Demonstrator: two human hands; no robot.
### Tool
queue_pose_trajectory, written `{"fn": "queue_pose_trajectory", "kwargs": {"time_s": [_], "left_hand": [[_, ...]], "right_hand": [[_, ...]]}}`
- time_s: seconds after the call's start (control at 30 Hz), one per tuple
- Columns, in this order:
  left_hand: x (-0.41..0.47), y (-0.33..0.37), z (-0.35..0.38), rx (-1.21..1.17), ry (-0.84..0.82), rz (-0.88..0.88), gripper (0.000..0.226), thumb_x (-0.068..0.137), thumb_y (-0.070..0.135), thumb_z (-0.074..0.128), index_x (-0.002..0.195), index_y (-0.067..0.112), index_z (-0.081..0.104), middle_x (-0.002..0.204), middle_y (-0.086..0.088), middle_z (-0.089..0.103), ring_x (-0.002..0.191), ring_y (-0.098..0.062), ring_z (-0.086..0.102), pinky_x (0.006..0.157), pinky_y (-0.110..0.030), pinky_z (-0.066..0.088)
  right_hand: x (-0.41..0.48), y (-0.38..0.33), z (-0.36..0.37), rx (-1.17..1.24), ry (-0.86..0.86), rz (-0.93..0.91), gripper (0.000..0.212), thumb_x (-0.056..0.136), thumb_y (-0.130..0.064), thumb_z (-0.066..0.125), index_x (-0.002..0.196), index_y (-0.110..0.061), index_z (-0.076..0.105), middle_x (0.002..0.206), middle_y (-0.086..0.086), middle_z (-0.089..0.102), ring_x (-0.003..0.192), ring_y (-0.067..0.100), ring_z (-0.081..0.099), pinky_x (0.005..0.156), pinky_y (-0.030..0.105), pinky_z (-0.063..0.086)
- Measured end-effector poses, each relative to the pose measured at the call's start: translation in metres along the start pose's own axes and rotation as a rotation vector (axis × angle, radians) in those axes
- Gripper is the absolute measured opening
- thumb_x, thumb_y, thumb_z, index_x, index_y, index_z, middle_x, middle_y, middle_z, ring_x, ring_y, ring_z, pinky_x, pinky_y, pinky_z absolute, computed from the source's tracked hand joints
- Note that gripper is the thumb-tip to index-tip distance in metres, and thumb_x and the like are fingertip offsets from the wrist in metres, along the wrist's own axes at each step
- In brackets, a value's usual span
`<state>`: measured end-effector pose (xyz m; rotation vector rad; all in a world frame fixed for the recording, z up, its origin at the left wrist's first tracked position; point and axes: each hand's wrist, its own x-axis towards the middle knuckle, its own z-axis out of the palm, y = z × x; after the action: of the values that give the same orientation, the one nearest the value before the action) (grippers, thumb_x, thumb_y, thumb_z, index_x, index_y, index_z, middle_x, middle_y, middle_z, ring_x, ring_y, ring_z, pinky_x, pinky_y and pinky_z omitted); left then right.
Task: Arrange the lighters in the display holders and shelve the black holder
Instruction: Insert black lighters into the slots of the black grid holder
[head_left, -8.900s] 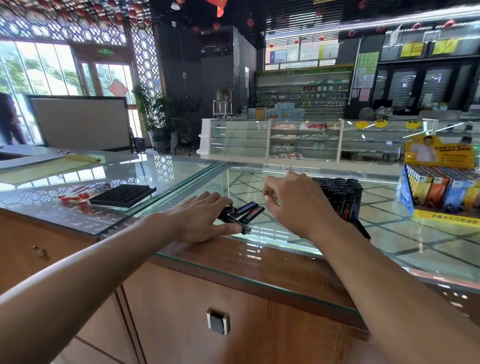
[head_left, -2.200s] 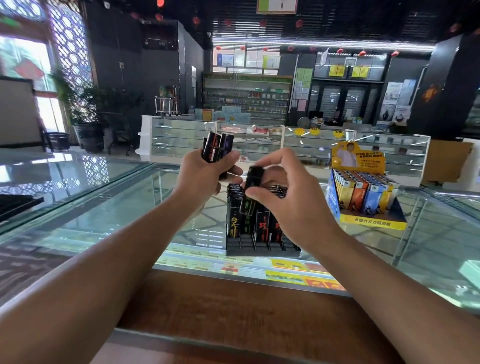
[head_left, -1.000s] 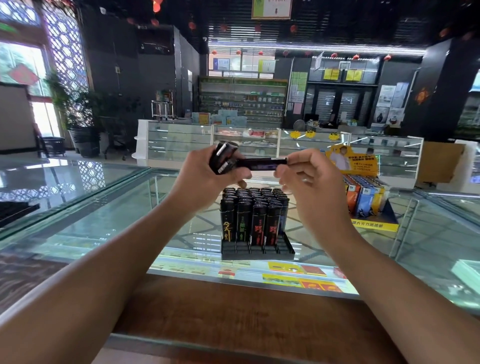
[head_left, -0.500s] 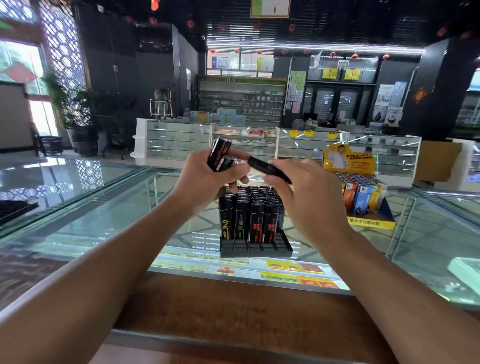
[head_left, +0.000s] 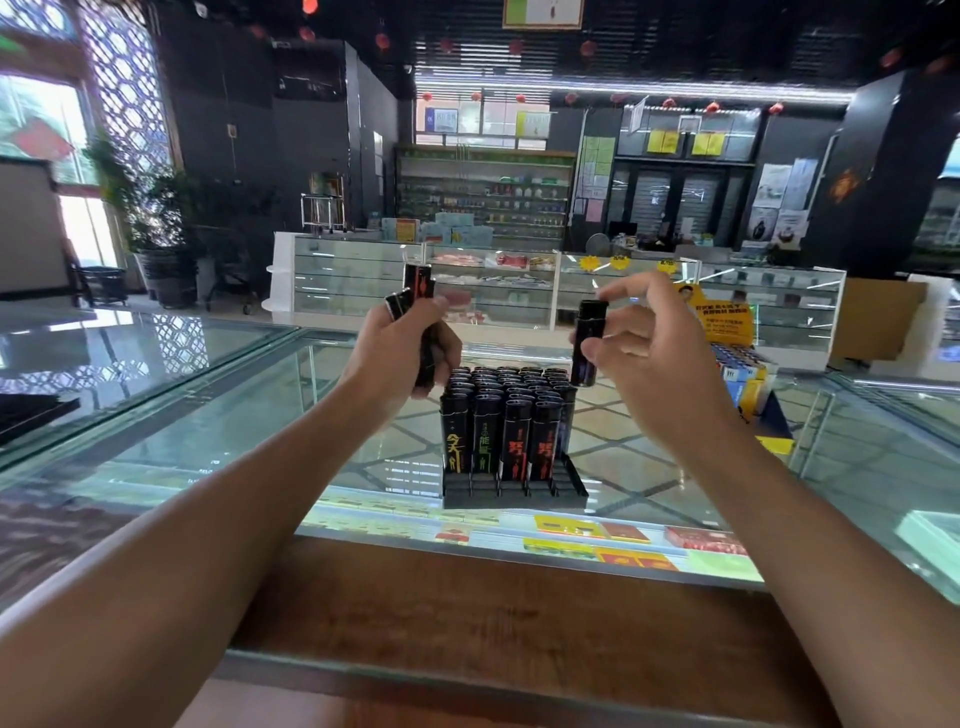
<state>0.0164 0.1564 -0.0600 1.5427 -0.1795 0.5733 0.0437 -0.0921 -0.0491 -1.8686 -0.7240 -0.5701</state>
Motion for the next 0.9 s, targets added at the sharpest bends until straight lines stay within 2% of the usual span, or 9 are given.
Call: {"fn": "queue_pose_trajectory", "kwargs": {"time_s": [0.07,0.17,0.23,0.3,0.4,0.53,0.7,0.8,0.9], "left_hand": [[0.0027,-0.0013,0.0001,-0.021,0.03,-0.01,0.018,0.107,0.018,0.047,0.112,0.007,0.061,0.062,-0.008,0.063,0.04,-0.018,0.043,0.039,-0.02,0.025],[0.0062,-0.0009,-0.0012,-0.021,0.071,-0.014,0.017,0.107,0.02,0.05,0.114,0.004,0.05,0.06,-0.006,0.064,0.036,-0.015,0.041,0.039,-0.018,0.024],[0.0074,-0.0006,-0.0021,-0.017,0.09,-0.013,0.02,0.107,0.021,0.05,0.112,0.002,0.052,0.061,-0.005,0.065,0.036,-0.014,0.043,0.038,-0.017,0.025],[0.0077,-0.0018,-0.002,-0.013,0.104,-0.013,0.02,0.107,0.022,0.052,0.104,0.003,0.055,0.07,-0.006,0.069,0.042,-0.016,0.049,0.038,-0.019,0.026],[0.0069,-0.005,-0.0012,0.039,0.128,-0.029,0.026,0.106,0.027,0.055,0.093,0.009,0.069,0.077,-0.004,0.071,0.052,-0.015,0.055,0.039,-0.021,0.03],[0.0047,-0.0057,-0.0008,0.044,0.1,-0.017,0.027,0.107,0.024,0.055,0.106,0.008,0.077,0.072,-0.001,0.066,0.055,-0.013,0.055,0.037,-0.021,0.032],[0.0058,-0.0053,-0.0013,0.057,0.104,-0.009,0.027,0.106,0.022,0.054,0.114,0.006,0.074,0.076,-0.002,0.07,0.058,-0.015,0.056,0.036,-0.021,0.033],[0.0051,-0.0044,-0.0016,0.049,0.1,-0.008,0.026,0.107,0.02,0.053,0.117,0.009,0.074,0.078,-0.002,0.071,0.056,-0.013,0.056,0.037,-0.02,0.034],[0.0052,-0.0049,-0.0006,0.055,0.088,-0.009,0.027,0.107,0.019,0.054,0.116,0.003,0.073,0.076,-0.002,0.07,0.055,-0.015,0.055,0.035,-0.021,0.034]], "right_hand": [[-0.0002,-0.0003,-0.0032,0.017,-0.001,0.002,0.032,0.096,-0.006,0.073,0.118,-0.021,0.055,0.099,-0.002,0.077,0.091,0.011,0.074,0.088,0.038,0.06],[-0.0012,-0.0047,-0.0066,0.033,0.0,0.024,0.033,0.095,-0.008,0.075,0.118,-0.021,0.056,0.094,-0.002,0.076,0.08,0.011,0.076,0.076,0.038,0.063],[-0.0018,-0.0067,-0.0053,0.074,-0.01,0.04,0.032,0.093,-0.005,0.077,0.114,-0.019,0.058,0.092,0.0,0.078,0.079,0.015,0.077,0.078,0.044,0.064],[-0.002,-0.006,-0.0031,0.089,-0.023,0.059,0.032,0.09,-0.004,0.08,0.11,-0.018,0.058,0.092,-0.001,0.079,0.081,0.014,0.078,0.081,0.046,0.063],[-0.002,-0.0038,-0.0029,0.075,-0.045,0.059,0.034,0.087,-0.005,0.083,0.107,-0.019,0.06,0.092,-0.005,0.078,0.085,0.007,0.075,0.083,0.036,0.064],[-0.0021,-0.0011,-0.0037,0.008,-0.087,0.026,0.039,0.081,-0.004,0.088,0.105,-0.018,0.061,0.092,-0.011,0.072,0.086,0.004,0.072,0.084,0.032,0.061],[-0.0019,0.0009,-0.0052,-0.082,-0.211,0.011,0.046,0.08,-0.004,0.088,0.11,-0.029,0.064,0.102,-0.01,0.068,0.092,0.005,0.069,0.085,0.037,0.063],[-0.0021,0.0019,-0.0046,-0.129,-0.283,0.008,0.041,0.075,-0.002,0.092,0.099,-0.023,0.067,0.096,-0.006,0.072,0.09,0.006,0.071,0.083,0.036,0.064],[-0.0015,0.0028,-0.004,-0.236,-0.305,0.005,0.04,0.071,-0.009,0.096,0.093,-0.023,0.066,0.098,-0.007,0.068,0.086,0.006,0.07,0.084,0.037,0.062]]}}
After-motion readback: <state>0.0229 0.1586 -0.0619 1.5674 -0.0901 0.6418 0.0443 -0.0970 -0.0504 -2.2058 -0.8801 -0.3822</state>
